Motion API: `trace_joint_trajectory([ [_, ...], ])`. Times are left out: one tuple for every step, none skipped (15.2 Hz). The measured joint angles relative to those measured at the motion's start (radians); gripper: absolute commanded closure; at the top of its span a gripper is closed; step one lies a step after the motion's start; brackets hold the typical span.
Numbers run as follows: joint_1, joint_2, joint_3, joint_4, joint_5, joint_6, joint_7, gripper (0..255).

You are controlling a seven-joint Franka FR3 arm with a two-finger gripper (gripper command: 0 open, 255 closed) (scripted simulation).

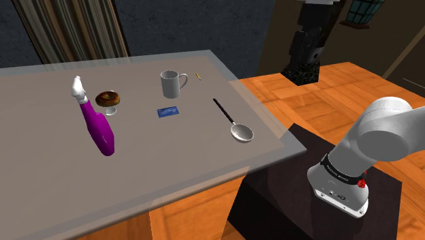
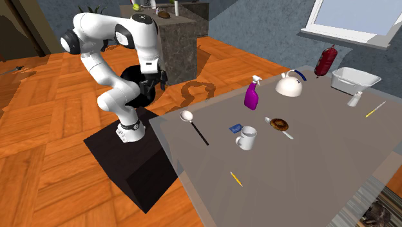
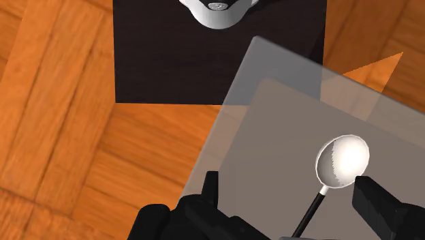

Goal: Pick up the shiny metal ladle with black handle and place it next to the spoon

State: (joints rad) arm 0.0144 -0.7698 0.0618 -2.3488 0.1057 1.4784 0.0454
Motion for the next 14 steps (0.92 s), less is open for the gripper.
trace_joint_trajectory([
  [0.0,0.0,0.0,0.0,0.0,0.0,0.0,0],
  [0.0,-0.005,0.008,-0.019,0.007,0.019,0.013,0],
  [-0.002,-0.001,0.02,-0.032,0.016,0.045,0.032,0],
  [-0.003,0.0,0.034,-0.055,0.027,0.08,0.055,0],
  [-0.003,0.003,0.054,-0.081,0.041,0.121,0.082,0],
  [-0.007,0.007,0.064,-0.108,0.048,0.163,0.1,0],
  [-0.007,0.019,0.085,-0.126,0.063,0.206,0.128,0],
  [-0.009,0.024,0.101,-0.147,0.074,0.245,0.153,0],
  [-0.009,0.039,0.123,-0.163,0.087,0.289,0.182,0],
  [-0.011,0.054,0.141,-0.183,0.098,0.337,0.207,0],
  [-0.013,0.072,0.16,-0.203,0.108,0.387,0.231,0],
  [-0.017,0.09,0.177,-0.213,0.116,0.429,0.256,0],
  [-0.018,0.108,0.198,-0.22,0.126,0.468,0.286,0],
  [-0.022,0.126,0.214,-0.231,0.132,0.51,0.309,0],
])
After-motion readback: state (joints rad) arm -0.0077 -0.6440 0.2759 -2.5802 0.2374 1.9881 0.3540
